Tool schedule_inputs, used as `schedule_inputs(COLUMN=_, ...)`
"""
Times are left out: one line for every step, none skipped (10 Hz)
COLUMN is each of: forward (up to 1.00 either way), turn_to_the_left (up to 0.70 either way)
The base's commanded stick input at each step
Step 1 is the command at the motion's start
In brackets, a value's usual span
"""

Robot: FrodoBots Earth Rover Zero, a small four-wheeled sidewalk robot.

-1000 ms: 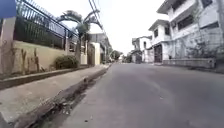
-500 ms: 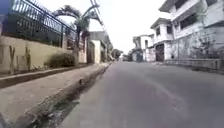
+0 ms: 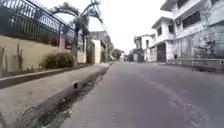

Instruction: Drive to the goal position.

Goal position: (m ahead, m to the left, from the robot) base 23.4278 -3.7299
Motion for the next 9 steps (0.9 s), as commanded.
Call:
schedule_inputs(forward=0.7, turn_to_the_left=-0.35)
schedule_inputs(forward=0.7, turn_to_the_left=-0.35)
schedule_inputs(forward=0.7, turn_to_the_left=-0.35)
schedule_inputs(forward=0.7, turn_to_the_left=-0.3)
schedule_inputs(forward=0.7, turn_to_the_left=-0.13)
schedule_inputs(forward=0.7, turn_to_the_left=0.0)
schedule_inputs(forward=0.7, turn_to_the_left=0.0)
schedule_inputs(forward=0.7, turn_to_the_left=0.0)
schedule_inputs(forward=0.7, turn_to_the_left=0.0)
